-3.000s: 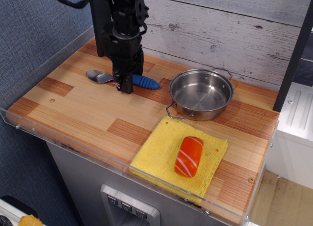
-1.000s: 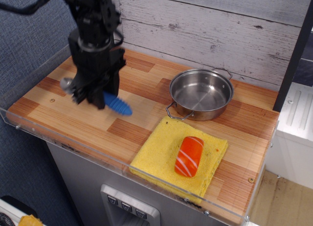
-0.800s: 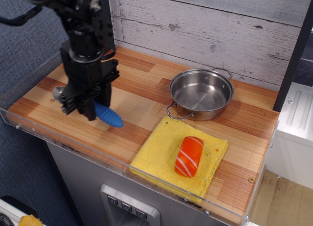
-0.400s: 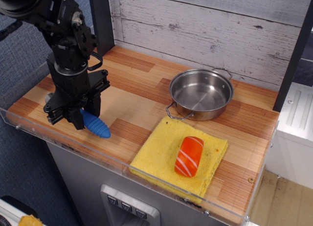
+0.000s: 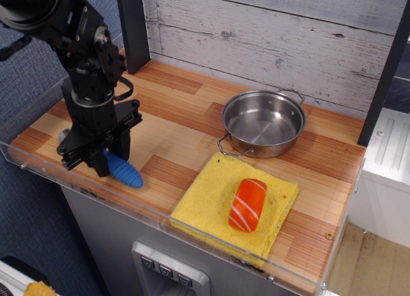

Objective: PICK UP THE SPOON AND PUT ANOTHER SIDE OF THE TABLE

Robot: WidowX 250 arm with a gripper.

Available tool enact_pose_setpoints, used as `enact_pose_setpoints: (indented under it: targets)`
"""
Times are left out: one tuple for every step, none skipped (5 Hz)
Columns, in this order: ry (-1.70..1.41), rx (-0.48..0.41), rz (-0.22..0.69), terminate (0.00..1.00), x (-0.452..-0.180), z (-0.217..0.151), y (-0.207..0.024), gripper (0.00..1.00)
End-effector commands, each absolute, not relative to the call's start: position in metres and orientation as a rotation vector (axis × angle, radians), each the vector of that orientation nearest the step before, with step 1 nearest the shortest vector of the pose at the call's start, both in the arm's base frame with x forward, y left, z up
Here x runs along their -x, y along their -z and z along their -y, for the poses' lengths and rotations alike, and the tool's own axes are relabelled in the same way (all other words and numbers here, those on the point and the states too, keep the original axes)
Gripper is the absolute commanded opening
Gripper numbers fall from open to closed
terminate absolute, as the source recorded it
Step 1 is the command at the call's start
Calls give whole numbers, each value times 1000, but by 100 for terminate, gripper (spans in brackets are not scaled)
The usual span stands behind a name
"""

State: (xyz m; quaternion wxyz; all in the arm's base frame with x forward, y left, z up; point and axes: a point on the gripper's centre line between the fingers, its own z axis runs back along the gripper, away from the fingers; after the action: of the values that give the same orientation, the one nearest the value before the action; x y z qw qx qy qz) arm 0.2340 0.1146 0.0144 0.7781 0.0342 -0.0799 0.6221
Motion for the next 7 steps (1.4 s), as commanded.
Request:
enact_pose_setpoints:
  targets:
    - [-1366, -18, 185, 0, -220, -118, -16, 100]
    - [-1352, -18, 175, 0, -220, -118, -19, 100]
    - [-1318, -20, 190, 0, -223, -120, -29, 100]
    - [-1172, -39, 181, 0, -232, -125, -51, 100]
    - [-920, -49, 163, 0, -256, -134, -79, 100]
    - [-669, -44, 163, 0, -278, -140, -94, 100]
    - [-463, -65, 221, 0, -300, -146, -113, 100]
